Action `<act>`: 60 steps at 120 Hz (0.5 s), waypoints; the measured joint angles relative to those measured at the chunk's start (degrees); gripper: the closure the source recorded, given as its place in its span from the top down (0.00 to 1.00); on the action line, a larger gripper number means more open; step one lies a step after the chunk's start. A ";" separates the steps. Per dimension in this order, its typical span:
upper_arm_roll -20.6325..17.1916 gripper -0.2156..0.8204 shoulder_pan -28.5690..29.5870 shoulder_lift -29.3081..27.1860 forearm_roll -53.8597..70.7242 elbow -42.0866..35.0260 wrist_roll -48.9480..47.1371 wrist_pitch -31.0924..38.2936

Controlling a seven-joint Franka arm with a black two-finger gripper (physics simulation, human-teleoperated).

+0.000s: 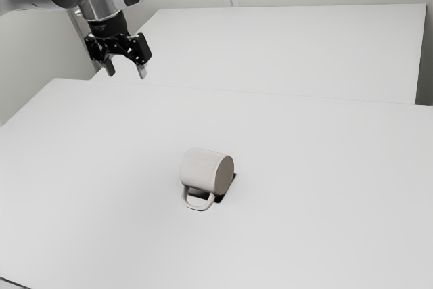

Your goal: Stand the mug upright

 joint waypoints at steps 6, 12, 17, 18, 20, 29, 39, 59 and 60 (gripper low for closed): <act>0.00 0.77 -0.09 -0.11 -0.04 -0.08 -0.06 0.07; 0.00 0.77 -0.17 -0.22 -0.09 -0.29 -0.12 0.21; 0.00 0.77 -0.24 -0.51 -0.15 -0.81 -0.17 0.47; 0.00 0.77 -0.25 -0.65 -0.16 -1.06 -0.18 0.55; 0.00 0.77 -0.28 -0.97 -0.20 -1.61 -0.20 0.72; 0.02 0.77 -0.39 -2.60 -0.50 -4.78 -0.23 2.03; 0.39 0.77 -0.35 -3.68 -2.02 -7.45 0.01 3.73; 1.16 0.76 1.36 -4.31 -6.05 -12.81 1.46 8.60; 1.18 0.76 1.42 -4.32 -6.30 -13.10 1.58 8.90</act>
